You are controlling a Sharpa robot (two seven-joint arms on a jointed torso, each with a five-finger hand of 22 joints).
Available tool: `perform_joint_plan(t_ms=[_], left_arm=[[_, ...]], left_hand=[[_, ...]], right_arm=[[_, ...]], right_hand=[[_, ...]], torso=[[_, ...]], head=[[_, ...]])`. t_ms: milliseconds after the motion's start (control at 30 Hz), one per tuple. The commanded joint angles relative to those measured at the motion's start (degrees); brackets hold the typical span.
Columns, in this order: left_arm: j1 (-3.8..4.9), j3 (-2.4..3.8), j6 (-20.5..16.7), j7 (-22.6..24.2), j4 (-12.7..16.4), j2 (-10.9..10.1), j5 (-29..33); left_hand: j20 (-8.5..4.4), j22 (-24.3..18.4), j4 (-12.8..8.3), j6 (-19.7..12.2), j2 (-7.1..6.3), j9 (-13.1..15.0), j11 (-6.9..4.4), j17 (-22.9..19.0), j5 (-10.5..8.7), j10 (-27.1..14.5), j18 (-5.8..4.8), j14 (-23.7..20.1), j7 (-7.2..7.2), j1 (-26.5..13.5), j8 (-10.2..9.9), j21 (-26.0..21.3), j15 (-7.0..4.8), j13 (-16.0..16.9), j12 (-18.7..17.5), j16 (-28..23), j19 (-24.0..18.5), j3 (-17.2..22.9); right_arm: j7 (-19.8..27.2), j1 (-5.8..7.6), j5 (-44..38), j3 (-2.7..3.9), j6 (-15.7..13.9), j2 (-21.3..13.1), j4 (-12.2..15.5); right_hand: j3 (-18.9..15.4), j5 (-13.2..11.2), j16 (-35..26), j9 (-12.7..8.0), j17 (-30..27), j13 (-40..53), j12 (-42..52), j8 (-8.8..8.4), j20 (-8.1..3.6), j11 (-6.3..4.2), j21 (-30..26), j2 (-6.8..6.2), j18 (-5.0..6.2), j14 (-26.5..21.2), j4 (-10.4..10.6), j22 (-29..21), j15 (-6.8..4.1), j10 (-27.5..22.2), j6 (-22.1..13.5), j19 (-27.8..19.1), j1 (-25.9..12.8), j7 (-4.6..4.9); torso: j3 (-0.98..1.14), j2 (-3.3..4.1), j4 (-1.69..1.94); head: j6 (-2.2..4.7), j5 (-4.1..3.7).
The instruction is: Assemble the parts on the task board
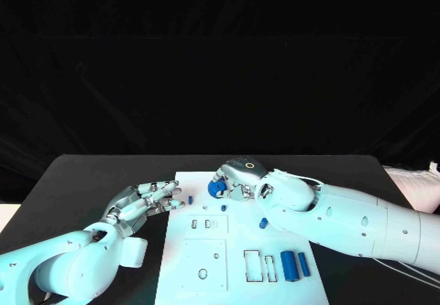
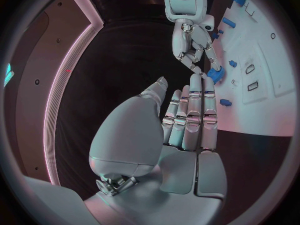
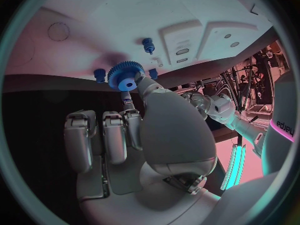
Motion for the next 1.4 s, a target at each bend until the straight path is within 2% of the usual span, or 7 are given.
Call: perform_joint_plan(t_ms=[33,533,700,933,1100,1267,1400], left_arm=[[0.04,0.03,1.18,0.22,0.12,0.08,0.01],[0.04,0.03,1.25,0.07,0.15,0.03,0.01],[0.04,0.03,1.29,0.02,0.16,0.03,0.01],[0.04,0.03,1.31,-0.04,0.15,0.02,0.01],[0.04,0.03,1.30,-0.10,0.14,-0.02,0.01],[0.04,0.03,1.27,-0.17,0.16,-0.03,0.01],[0.04,0.03,1.27,-0.25,0.10,0.00,0.01]], left_hand=[[0.51,-0.05,-0.37,-0.51,0.47,-0.03,0.07,0.05,-0.27,-0.49,0.69,-0.21,-0.01,-0.02,-0.19,-0.21,0.27,0.00,-0.11,-0.36,-0.07,0.07],[0.51,-0.05,-0.37,-0.51,0.47,-0.03,0.07,0.05,-0.27,-0.49,0.69,-0.21,-0.01,-0.02,-0.19,-0.21,0.27,0.00,-0.11,-0.36,-0.07,0.07],[0.51,-0.05,-0.37,-0.51,0.47,-0.03,0.07,0.05,-0.27,-0.49,0.69,-0.21,-0.01,-0.02,-0.19,-0.21,0.27,0.00,-0.11,-0.36,-0.07,0.07],[0.51,-0.05,-0.37,-0.51,0.47,-0.03,0.07,0.05,-0.27,-0.49,0.69,-0.21,-0.01,-0.02,-0.19,-0.21,0.27,0.00,-0.11,-0.36,-0.07,0.07],[0.51,-0.05,-0.37,-0.51,0.47,-0.03,0.07,0.05,-0.27,-0.49,0.69,-0.21,-0.01,-0.02,-0.19,-0.21,0.27,0.00,-0.11,-0.36,-0.07,0.07],[0.52,-0.09,-0.46,-0.54,0.49,-0.02,0.09,0.13,-0.29,-0.53,0.69,-0.24,0.00,-0.02,-0.18,-0.24,0.29,0.00,-0.10,-0.43,-0.08,0.09],[0.52,-0.09,-0.46,-0.54,0.49,-0.02,0.09,0.13,-0.29,-0.53,0.69,-0.24,0.00,-0.02,-0.18,-0.24,0.29,0.00,-0.10,-0.43,-0.08,0.09]], right_arm=[[-1.22,-0.05,-1.44,-0.01,1.18,0.47,-0.87],[-2.80,0.00,-1.43,-0.12,3.00,2.35,-4.26],[-2.47,0.02,-0.89,-0.22,2.61,3.16,-5.27],[-1.99,0.03,-0.09,-0.44,3.39,3.51,-5.35],[-2.31,0.03,1.46,-0.49,4.35,3.23,-5.31],[-2.40,0.05,5.24,-0.51,5.60,2.99,-5.78],[-2.32,0.07,6.70,-0.52,5.24,2.75,-5.87]], right_hand=[[0.37,0.06,0.37,0.24,13.97,10.52,0.13,0.30,-0.26,-0.24,0.26,0.53,-0.99,5.85,-0.01,13.90,-0.37,2.89,1.48,5.60,0.03,-0.76],[0.58,-1.36,0.21,-0.17,13.64,9.85,-1.21,-1.27,-0.06,0.32,0.09,-0.86,-0.91,5.77,0.51,13.55,0.02,2.34,-0.35,5.41,-2.05,-0.04],[-0.66,-2.36,0.26,-0.39,13.77,9.22,-2.47,-1.93,0.61,1.28,0.05,-2.84,-0.89,5.79,1.95,13.48,0.82,1.79,-4.86,5.37,-4.51,0.98],[-2.59,-2.29,0.33,-0.11,13.93,9.24,-2.59,-1.60,0.92,1.35,0.09,-3.77,-0.91,5.83,4.64,13.58,0.97,1.75,-5.61,5.42,-6.75,0.91],[-3.55,-1.38,0.47,0.13,14.24,9.55,-2.17,-1.30,0.99,1.26,0.21,-1.81,-0.96,5.90,8.21,13.82,1.01,1.98,-4.15,5.55,-10.91,0.85],[-3.52,0.28,0.46,0.10,14.22,9.50,-2.43,-1.44,0.98,1.25,0.14,1.00,-0.93,5.89,8.15,13.69,0.95,1.85,-3.74,5.48,-14.22,0.71],[-3.88,2.10,0.50,0.10,14.31,9.64,-2.25,-1.44,0.91,1.15,0.19,1.91,-0.96,5.91,8.08,13.79,0.87,1.92,-3.38,5.53,-15.22,0.60]], torso=[[0.01,-0.03,-0.01],[0.03,-0.01,-0.08],[0.03,-0.02,-0.07],[0.02,-0.03,-0.07],[0.03,-0.02,-0.11],[0.05,-0.03,-0.15],[0.07,-0.03,-0.07]], head=[[-0.01,0.06],[-0.10,0.11],[-0.09,0.14],[-0.19,0.24],[-0.16,0.28],[-0.15,0.31],[-0.17,0.31]])
